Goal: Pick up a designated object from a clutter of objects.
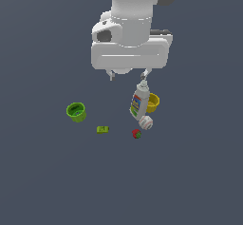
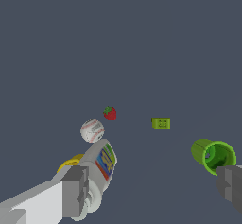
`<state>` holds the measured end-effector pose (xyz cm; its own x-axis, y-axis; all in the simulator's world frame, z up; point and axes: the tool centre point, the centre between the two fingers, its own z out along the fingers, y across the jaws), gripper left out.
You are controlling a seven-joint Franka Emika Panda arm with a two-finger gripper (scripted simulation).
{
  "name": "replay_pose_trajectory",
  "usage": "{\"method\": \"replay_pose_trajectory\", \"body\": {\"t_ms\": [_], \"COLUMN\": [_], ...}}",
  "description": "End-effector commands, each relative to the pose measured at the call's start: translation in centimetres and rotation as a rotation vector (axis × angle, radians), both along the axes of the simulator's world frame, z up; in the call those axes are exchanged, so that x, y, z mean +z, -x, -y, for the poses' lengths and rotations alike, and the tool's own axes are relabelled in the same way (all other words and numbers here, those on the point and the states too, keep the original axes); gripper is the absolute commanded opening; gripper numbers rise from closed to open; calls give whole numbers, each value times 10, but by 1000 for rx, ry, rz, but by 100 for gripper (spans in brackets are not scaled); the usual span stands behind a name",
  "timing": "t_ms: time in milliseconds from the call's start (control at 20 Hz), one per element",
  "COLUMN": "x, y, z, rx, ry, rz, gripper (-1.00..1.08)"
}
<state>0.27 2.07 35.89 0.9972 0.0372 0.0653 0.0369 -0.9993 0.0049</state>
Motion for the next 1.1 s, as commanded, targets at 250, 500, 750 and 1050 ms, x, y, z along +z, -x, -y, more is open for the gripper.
{"method": "replay_pose_trajectory", "body": {"t_ms": [250,500,750,1050], "x": [2,6,6,-3], "y": [-1,-3,-3,-6], "z": [2,6,6,9], "rx": [0,5,4,-41], "ry": [14,39,39,29], "rz": [2,7,7,4], "gripper": [100,100,100,100]}}
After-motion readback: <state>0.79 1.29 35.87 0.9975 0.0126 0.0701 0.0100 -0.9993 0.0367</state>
